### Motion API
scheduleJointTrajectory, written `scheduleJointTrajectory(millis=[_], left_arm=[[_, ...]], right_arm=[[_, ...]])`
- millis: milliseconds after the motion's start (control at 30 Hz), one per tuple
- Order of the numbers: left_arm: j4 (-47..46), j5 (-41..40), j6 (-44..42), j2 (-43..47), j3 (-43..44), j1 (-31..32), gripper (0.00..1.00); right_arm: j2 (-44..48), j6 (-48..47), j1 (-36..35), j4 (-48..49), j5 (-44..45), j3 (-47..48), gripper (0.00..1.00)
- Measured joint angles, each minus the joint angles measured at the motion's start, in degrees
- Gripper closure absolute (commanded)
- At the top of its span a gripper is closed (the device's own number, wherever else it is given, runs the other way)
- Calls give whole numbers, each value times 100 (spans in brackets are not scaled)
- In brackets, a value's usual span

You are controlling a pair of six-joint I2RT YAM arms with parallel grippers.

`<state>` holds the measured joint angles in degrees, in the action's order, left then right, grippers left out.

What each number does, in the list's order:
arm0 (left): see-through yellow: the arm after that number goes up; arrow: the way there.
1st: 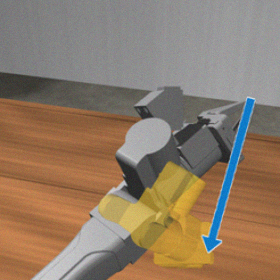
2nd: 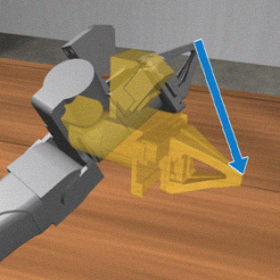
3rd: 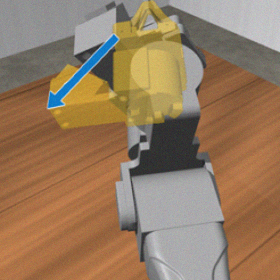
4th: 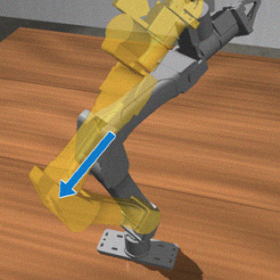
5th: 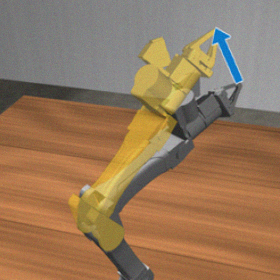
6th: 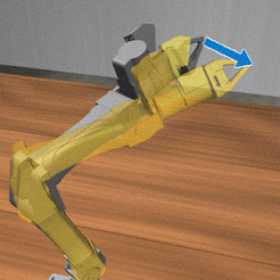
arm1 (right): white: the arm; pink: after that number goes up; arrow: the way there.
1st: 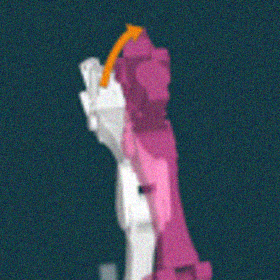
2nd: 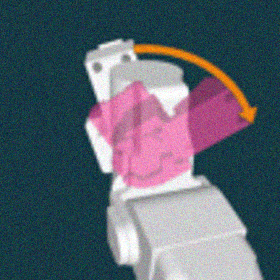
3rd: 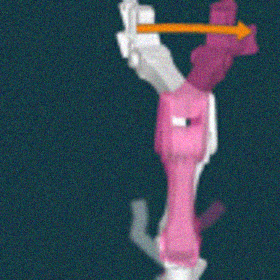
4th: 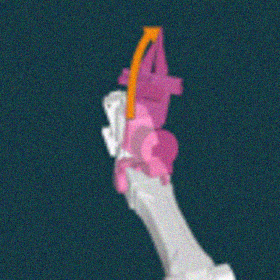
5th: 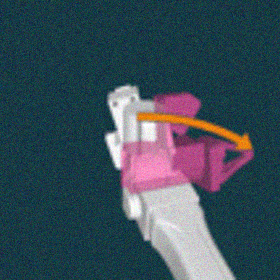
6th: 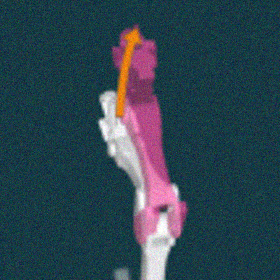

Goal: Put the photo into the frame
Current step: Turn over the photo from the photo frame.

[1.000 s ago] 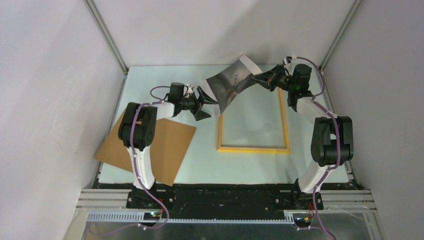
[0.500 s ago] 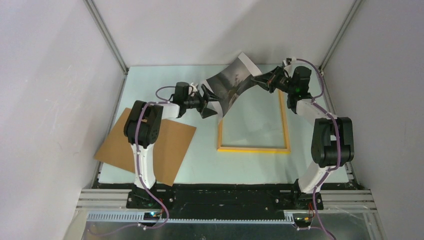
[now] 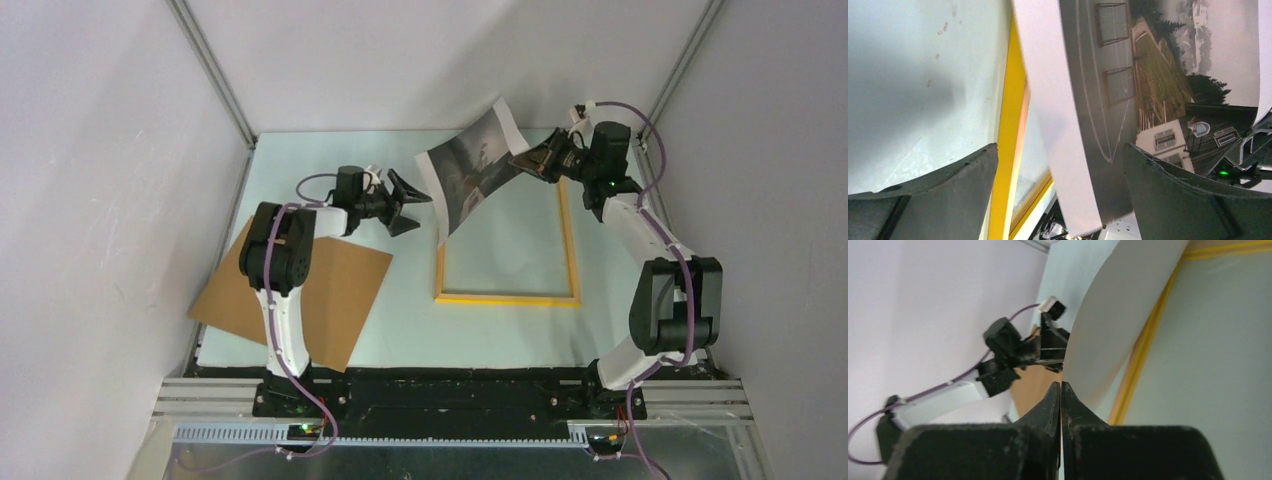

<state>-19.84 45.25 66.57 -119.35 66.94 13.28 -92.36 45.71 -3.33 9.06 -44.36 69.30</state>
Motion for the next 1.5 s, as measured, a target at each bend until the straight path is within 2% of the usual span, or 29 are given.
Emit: scheduleJointTrajectory(millis=[267, 433, 633, 800, 900, 1033, 1300, 1500], left_arm=[[1082, -151, -1051, 278, 444, -299, 2], [1963, -304, -1814, 321, 951, -337, 2], [2481, -380, -2166, 358, 1161, -334, 2], [2653, -398, -2164, 365, 1294, -334, 2], [2697, -389, -2157, 365, 1429, -334, 2], [2719, -348, -2149, 387, 1604, -334, 2], [2820, -326, -2151, 560, 1639, -380, 2], [2865, -352, -2164, 669, 1495, -640, 2]], right_arm=[[634, -2308, 39, -2240, 1235, 955, 100], [1263, -3995, -323, -3311, 2791, 1394, 100], [1843, -6004, -1742, -3812, 5289, 1558, 100], [1716, -7095, -3021, -3773, 6983, 1215, 100], [1305, -7390, -3593, -3882, 7582, 944, 100], [553, -7423, -4041, -4240, 7901, 791, 100], [-286, -7154, -4568, -4933, 7805, 734, 100], [-540, -6789, -4612, -5327, 7281, 734, 100]])
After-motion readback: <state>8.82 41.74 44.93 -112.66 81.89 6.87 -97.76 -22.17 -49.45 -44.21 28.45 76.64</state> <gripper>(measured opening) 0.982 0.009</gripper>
